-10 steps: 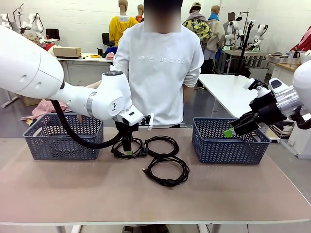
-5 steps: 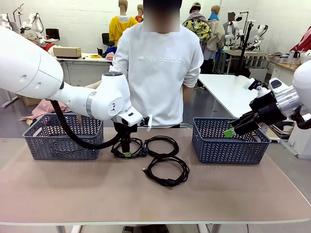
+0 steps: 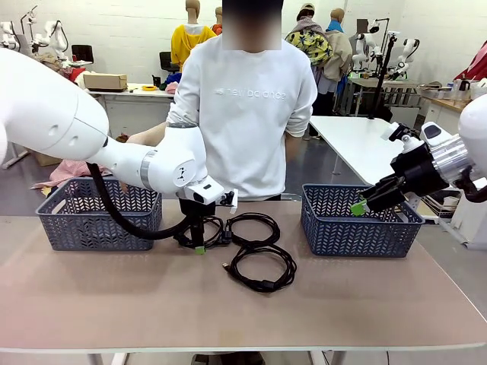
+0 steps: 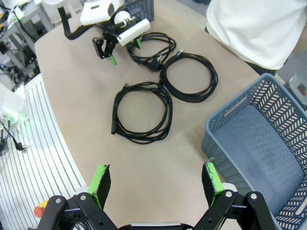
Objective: Organize the cables according to human instructions.
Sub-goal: Pick up a bundle of cables and place it in the basket indicated by the human.
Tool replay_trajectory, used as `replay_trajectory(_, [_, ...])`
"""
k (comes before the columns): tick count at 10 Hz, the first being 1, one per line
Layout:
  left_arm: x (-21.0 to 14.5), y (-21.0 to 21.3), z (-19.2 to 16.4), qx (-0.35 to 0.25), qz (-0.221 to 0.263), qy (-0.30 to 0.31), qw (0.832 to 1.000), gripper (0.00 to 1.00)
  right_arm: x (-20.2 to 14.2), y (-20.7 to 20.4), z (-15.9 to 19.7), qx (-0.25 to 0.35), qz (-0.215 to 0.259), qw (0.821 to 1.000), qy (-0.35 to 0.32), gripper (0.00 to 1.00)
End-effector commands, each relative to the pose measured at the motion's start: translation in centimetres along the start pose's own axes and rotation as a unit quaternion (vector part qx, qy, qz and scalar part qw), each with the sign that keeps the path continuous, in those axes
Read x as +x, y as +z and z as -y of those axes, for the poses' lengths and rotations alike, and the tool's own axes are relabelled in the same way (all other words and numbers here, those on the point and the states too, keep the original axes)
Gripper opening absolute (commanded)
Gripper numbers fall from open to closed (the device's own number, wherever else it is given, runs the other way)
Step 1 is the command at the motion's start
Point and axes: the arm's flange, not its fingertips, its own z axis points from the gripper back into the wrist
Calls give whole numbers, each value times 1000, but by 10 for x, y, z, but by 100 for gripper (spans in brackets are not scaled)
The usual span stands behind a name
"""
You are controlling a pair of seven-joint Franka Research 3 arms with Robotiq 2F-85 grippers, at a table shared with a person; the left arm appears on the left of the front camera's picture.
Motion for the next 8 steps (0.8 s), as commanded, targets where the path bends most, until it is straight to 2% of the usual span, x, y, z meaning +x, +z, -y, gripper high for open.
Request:
replay_trajectory(1, [5, -1, -12, -3, -20, 10, 1000, 100, 0, -2, 3, 8, 14, 1000, 8, 100])
replay_trajectory(8, [5, -15, -21, -14, -34, 24, 999, 100, 0, -2, 3, 8, 14, 1000, 8, 100])
